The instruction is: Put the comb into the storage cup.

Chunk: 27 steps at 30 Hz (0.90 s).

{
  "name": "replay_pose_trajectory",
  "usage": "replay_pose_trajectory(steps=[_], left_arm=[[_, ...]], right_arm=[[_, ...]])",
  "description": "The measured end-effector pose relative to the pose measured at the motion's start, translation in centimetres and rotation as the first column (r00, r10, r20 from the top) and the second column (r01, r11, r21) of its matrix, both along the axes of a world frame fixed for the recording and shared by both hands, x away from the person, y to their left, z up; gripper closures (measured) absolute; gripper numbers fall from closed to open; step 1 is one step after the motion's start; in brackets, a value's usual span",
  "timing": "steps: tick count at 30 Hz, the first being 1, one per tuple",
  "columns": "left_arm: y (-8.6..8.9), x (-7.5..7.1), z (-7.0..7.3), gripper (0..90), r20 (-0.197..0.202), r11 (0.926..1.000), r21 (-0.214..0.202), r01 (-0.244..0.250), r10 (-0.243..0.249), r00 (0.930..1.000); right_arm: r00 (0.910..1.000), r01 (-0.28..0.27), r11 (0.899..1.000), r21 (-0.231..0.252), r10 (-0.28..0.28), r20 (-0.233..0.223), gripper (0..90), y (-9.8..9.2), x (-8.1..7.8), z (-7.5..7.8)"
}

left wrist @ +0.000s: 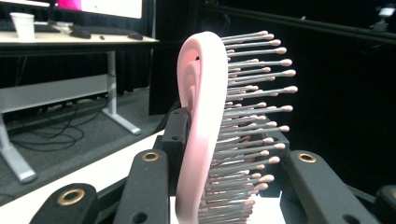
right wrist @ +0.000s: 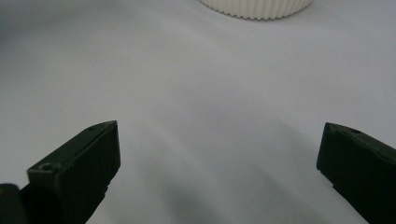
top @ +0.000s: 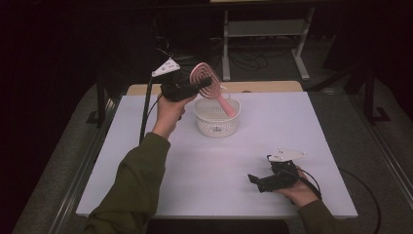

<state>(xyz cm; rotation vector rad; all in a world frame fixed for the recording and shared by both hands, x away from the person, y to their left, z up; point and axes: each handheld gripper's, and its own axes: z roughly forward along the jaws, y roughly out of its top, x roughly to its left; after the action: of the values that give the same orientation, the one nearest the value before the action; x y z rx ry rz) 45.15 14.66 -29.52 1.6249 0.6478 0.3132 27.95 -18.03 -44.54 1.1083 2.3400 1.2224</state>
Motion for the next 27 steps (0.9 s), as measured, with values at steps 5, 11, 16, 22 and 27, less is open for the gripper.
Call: replay_pose_trajectory(steps=[5, 11, 16, 22, 27], left_arm=[[-0.1, 0.6, -1.4, 64.4, -0.033, 0.9997, -0.010, -0.022, 0.022, 0.9992], [-0.4, 1.0, -2.9, 64.4, -0.065, 0.9994, -0.010, -0.033, 0.032, 0.9973], [-0.5, 1.3, -3.7, 64.4, -0.082, 0.9990, -0.016, -0.041, 0.039, 0.9959], [-0.8, 1.5, -4.5, 64.3, -0.098, 0.9986, -0.018, -0.049, 0.047, 0.9941], [-1.1, 1.7, -5.5, 64.3, -0.118, 0.9985, -0.017, -0.051, 0.049, 0.9918]], right_arm=[[1.0000, 0.000, 1.000, 0.002, 0.000, -0.002, 0.0, 0.0, 0.0, 0.0], [1.0000, -0.002, 1.000, -0.001, 0.002, -0.003, 0.0, 0.0, 0.0, 0.0], [1.0000, -0.004, 1.000, -0.003, 0.004, 0.000, 0.0, 0.0, 0.0, 0.0], [1.0000, -0.008, 1.000, -0.006, 0.008, 0.003, 0.0, 0.0, 0.0, 0.0], [1.0000, -0.008, 1.000, -0.006, 0.008, 0.002, 0.0, 0.0, 0.0, 0.0]])
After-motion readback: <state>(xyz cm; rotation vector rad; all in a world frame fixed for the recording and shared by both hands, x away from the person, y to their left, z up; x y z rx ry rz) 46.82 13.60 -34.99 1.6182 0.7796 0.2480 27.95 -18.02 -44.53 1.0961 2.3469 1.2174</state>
